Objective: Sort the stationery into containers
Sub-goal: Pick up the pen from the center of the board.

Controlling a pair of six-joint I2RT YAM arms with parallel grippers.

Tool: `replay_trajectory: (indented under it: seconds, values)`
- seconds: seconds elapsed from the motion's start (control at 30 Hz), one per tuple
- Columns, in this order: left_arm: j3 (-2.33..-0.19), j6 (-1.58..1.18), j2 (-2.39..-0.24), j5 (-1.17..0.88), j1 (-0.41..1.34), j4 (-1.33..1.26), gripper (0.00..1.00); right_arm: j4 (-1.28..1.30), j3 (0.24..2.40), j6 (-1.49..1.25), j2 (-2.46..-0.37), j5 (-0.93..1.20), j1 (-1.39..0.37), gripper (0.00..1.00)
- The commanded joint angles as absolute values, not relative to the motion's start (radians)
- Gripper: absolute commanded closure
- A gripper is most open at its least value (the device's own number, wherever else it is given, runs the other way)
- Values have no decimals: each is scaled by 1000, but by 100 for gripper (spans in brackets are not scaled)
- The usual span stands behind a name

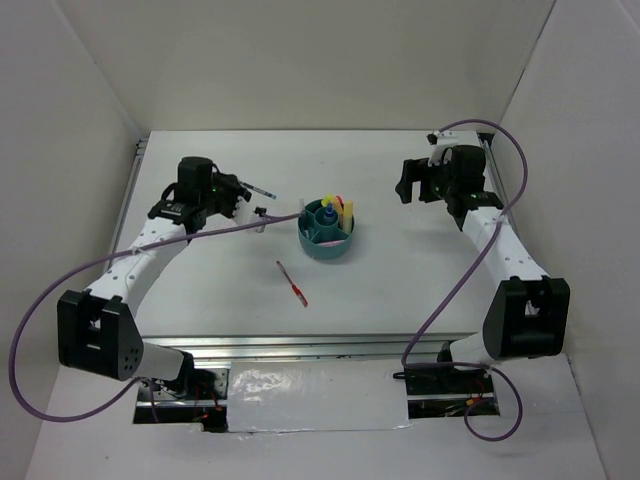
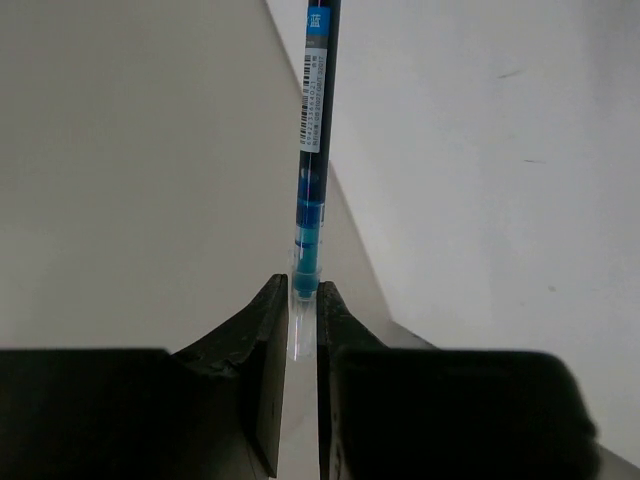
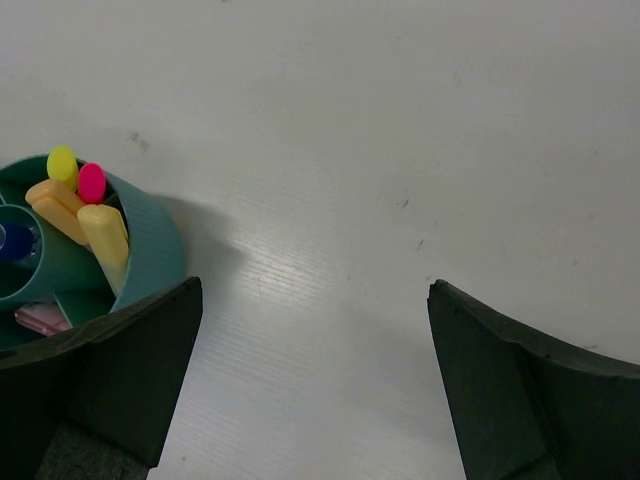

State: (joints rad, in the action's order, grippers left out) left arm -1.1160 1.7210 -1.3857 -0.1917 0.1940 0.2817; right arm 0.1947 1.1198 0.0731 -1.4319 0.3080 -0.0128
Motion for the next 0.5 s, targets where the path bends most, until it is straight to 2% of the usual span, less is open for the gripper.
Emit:
replay_trajectory:
  seconds: [0.0,0.2,0.33,0.47]
  values:
    - [-1089,1914,-1368,-279,209,131,99,163,1120,98,-1381,345,-15,1]
    - [-971,2187,-1347,-408,193,-17,96,179,1126,117,-1374,370,-46,2]
    - [-1053,2455,-1416,-511,157,119,96,183,1129,115,-1384,374,-48,2]
    - [-1156,2601,-1477,-551,134,237,97,179,1121,112,-1375,377,-45,2]
